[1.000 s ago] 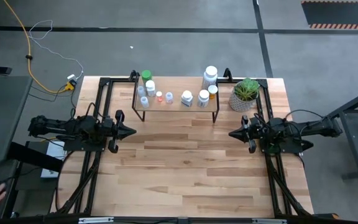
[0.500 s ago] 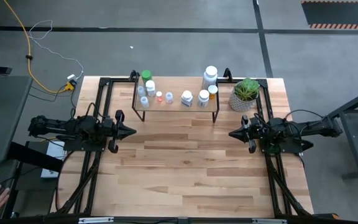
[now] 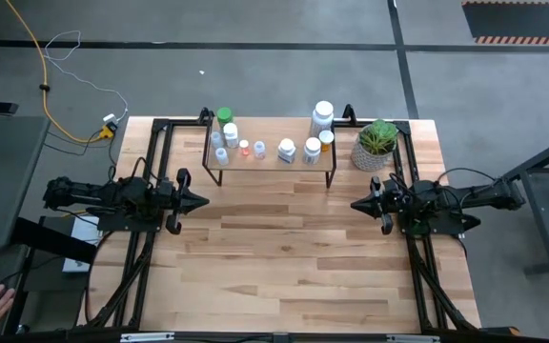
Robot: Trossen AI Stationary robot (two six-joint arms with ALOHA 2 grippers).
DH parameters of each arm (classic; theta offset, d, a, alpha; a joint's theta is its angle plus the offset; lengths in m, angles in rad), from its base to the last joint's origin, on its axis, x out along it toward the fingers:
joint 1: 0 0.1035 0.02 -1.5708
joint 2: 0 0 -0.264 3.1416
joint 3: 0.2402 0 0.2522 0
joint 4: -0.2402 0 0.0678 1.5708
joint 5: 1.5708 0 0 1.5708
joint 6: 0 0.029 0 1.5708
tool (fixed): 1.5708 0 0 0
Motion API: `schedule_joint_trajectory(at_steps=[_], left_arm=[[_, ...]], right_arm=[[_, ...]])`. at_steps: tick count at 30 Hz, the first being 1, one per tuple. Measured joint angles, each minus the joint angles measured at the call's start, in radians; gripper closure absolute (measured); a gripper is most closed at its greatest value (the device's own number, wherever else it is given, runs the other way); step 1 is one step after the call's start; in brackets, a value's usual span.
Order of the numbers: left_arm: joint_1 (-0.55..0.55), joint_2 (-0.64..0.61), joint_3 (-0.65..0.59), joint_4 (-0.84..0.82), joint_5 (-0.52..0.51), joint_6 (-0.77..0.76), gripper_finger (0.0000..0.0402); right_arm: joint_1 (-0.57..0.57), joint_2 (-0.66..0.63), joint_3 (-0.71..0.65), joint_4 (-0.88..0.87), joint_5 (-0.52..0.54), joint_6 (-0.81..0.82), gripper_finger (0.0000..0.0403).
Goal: Pick and place medicine bottles onto shelf by color
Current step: Return to Home Position
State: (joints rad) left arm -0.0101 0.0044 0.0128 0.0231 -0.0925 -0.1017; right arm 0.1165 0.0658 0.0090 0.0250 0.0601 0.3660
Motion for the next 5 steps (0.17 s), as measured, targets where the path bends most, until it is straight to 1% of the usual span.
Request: schedule_joint_trajectory(at_steps=[5], left_arm=[[0.000,0.000,0.000,0.000,0.000,0.000,0.0401]], right_arm=[[0.000,0.000,0.000,0.000,0.000,0.000,0.0402]])
